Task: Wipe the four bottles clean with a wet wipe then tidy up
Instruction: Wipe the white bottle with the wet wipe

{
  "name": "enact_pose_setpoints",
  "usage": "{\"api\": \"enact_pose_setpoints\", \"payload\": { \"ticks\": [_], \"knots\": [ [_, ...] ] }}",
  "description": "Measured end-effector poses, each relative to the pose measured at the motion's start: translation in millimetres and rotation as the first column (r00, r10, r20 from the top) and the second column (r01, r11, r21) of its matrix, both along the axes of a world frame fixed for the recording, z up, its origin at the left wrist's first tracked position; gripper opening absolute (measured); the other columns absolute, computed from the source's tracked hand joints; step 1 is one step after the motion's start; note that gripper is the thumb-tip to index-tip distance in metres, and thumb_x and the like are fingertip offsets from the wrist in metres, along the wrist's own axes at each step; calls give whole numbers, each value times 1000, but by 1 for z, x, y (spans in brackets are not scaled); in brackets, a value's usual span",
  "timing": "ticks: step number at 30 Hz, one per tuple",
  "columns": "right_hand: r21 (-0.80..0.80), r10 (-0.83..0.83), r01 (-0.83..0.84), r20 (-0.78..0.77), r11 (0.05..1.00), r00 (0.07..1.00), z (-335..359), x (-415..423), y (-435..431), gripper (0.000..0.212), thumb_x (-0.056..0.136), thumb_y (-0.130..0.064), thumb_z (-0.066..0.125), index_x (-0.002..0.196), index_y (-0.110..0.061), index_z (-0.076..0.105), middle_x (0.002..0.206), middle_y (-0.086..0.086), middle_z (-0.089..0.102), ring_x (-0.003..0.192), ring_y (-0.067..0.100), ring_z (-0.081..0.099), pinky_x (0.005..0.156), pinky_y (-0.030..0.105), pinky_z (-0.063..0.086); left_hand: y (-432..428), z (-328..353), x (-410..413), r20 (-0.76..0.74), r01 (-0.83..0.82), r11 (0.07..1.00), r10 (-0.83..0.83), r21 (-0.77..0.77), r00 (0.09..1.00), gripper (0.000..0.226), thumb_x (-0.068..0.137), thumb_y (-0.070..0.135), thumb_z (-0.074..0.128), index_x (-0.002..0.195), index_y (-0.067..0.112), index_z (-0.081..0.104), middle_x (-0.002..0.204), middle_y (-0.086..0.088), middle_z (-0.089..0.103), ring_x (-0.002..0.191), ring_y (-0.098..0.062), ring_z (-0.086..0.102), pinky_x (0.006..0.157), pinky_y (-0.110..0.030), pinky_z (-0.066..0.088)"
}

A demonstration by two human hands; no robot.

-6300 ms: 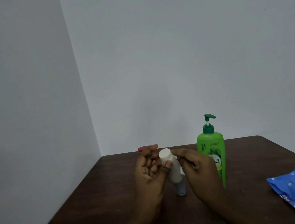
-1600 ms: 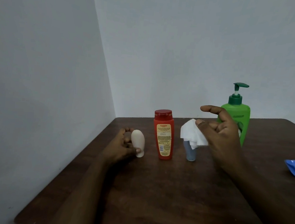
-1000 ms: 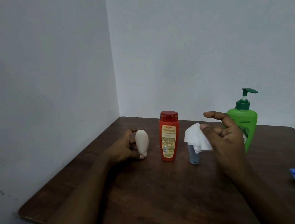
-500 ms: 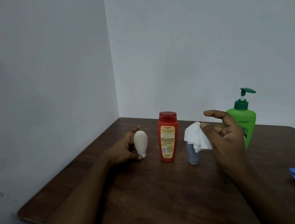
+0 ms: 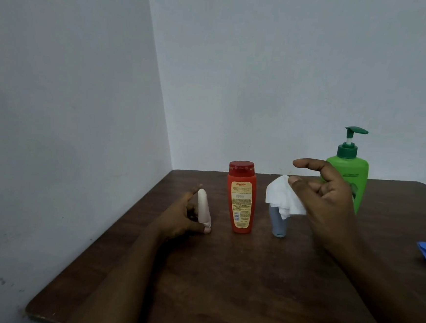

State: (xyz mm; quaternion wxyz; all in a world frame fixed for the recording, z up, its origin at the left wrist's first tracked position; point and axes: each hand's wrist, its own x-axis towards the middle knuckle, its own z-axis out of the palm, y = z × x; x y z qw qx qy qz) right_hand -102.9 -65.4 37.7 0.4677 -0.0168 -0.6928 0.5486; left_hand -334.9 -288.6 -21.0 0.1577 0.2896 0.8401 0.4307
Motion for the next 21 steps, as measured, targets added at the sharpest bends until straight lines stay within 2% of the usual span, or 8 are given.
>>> {"api": "enact_pose_setpoints", "payload": {
  "ticks": [3, 6, 8, 10, 14, 16, 19, 21],
  "knots": [
    [3, 7, -7, 1, 1000, 1000, 0, 0, 0, 26, 98, -5, 64, 119, -20, 64, 65, 7, 73, 65, 11, 71, 58, 23, 54, 4, -5, 2, -7, -20, 1000, 20, 24, 1000, 121, 63, 26, 100, 158, 40, 27, 148, 1, 55, 130, -23, 56, 107, -45, 53],
    [11, 5, -5, 4, 1000, 1000, 0, 0, -1, 25, 98, -5, 64, 120, -18, 64, 63, 8, 72, 62, 10, 69, 57, 20, 52, 5, -8, 3, -22, -16, 999, 17, 33, 1000, 107, 63, 28, 100, 150, 37, 38, 132, 13, 57, 127, -17, 57, 95, -32, 55],
    [15, 2, -2, 6, 1000, 1000, 1, 0, -1, 25, 98, -6, 64, 120, -19, 64, 65, 11, 72, 65, 14, 71, 59, 23, 54, 5, -7, 3, -19, -2, 999, 3, 32, 1000, 109, 63, 30, 100, 152, 37, 37, 128, 17, 57, 123, -12, 57, 90, -26, 52],
    [11, 3, -3, 2, 1000, 1000, 1, 0, -1, 25, 98, -6, 65, 120, -20, 64, 66, 14, 72, 66, 16, 71, 59, 24, 55, 3, -6, 1, -21, 21, 999, -20, 28, 1000, 117, 63, 31, 100, 157, 41, 29, 136, 14, 55, 126, -13, 55, 96, -29, 52],
    [7, 0, 0, -6, 1000, 1000, 0, -1, 1, 25, 98, -7, 65, 117, -23, 66, 67, 21, 70, 67, 26, 71, 62, 32, 55, -2, -4, -6, 40, 49, 997, -52, 65, 998, 127, 69, 17, 96, 154, 66, 15, 148, 8, 52, 135, -19, 51, 113, -47, 48],
    [6, 5, -5, -12, 1000, 1000, 0, -1, 1, 25, 98, -6, 65, 116, -24, 66, 66, 18, 71, 67, 21, 71, 61, 29, 55, -2, -4, -6, 51, 35, 996, -39, 79, 998, 124, 72, 11, 94, 153, 65, 18, 147, 6, 56, 134, -20, 54, 108, -44, 52],
    [9, 6, -6, -13, 1000, 1000, 0, -1, 0, 24, 98, -5, 65, 116, -22, 66, 64, 12, 71, 66, 15, 70, 61, 24, 55, 1, -4, -4, 21, -8, 992, 6, 124, 1000, 118, 71, 7, 94, 157, 53, 28, 139, 8, 59, 127, -18, 58, 93, -29, 56],
    [5, 10, -10, -14, 1000, 1000, 1, -1, 1, 24, 98, -5, 64, 117, -20, 65, 64, 10, 72, 66, 14, 71, 60, 25, 55, 1, -6, -6, 11, -42, 986, 41, 163, 999, 115, 67, 6, 96, 155, 49, 34, 134, 7, 61, 122, -17, 61, 89, -28, 59]
  ]
}}
